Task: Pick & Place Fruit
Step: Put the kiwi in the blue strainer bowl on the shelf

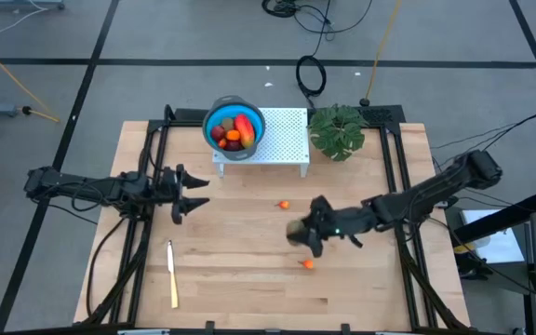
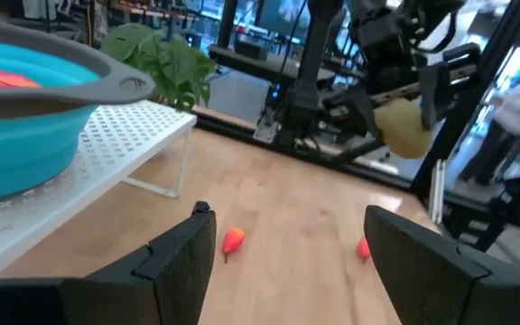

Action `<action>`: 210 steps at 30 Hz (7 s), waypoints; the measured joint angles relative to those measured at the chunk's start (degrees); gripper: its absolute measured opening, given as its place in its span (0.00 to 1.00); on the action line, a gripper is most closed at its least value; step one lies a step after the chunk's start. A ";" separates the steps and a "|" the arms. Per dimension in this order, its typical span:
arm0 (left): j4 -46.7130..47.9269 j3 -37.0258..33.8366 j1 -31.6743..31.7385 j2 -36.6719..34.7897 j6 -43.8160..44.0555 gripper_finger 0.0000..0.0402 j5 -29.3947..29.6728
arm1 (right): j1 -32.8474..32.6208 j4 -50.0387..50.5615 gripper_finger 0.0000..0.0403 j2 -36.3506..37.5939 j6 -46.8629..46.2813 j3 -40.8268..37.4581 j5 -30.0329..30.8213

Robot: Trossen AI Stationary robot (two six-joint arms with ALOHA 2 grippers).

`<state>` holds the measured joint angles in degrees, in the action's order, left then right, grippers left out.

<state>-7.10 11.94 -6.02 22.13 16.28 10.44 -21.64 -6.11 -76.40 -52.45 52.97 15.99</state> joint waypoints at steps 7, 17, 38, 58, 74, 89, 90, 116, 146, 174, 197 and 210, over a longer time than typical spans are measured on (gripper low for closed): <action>-3.25 0.02 0.00 0.00 3.29 0.70 0.07 | 3.58 -13.41 0.56 1.18 18.16 0.02 6.83; -8.01 0.02 0.00 0.58 16.54 0.70 3.45 | 10.03 -16.85 0.56 1.16 40.16 0.02 6.82; -33.47 4.47 -3.80 25.45 20.61 0.70 12.39 | 11.53 -18.58 0.57 1.16 84.92 0.07 6.27; -32.97 28.70 -8.41 51.10 -9.35 0.70 12.61 | 15.09 -23.25 0.57 1.18 33.37 0.09 -3.16; -32.99 37.93 -8.41 63.32 -19.06 0.70 25.26 | 16.43 -23.28 0.56 1.20 15.52 0.09 -3.19; -33.51 39.17 -8.20 64.48 -19.14 0.70 32.25 | 15.20 -23.73 0.55 1.20 17.12 0.09 8.27; -33.52 39.17 -8.07 64.48 -19.14 0.70 32.26 | 15.00 -24.16 0.55 1.20 17.10 0.09 8.96; -33.47 39.16 -7.50 64.43 -21.11 0.70 31.94 | 14.42 -38.31 0.56 -8.61 10.03 0.11 11.04; -33.43 39.15 -8.85 64.43 -23.32 0.45 31.85 | 14.42 -39.78 0.69 -8.52 21.38 0.09 10.60; -33.16 39.10 -13.29 63.96 -33.12 0.47 50.45 | 14.53 -35.22 0.64 0.62 37.58 0.07 10.96; -6.97 39.10 -2.77 47.77 -19.82 0.48 43.51 | 14.39 7.98 0.03 19.26 45.86 0.04 0.59; 3.08 39.15 10.50 45.31 -10.52 0.48 28.54 | 14.42 23.54 0.01 29.85 46.10 0.04 0.28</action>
<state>-4.03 51.09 4.48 67.44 5.76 38.98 -7.22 17.43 -46.56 -6.35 53.01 16.27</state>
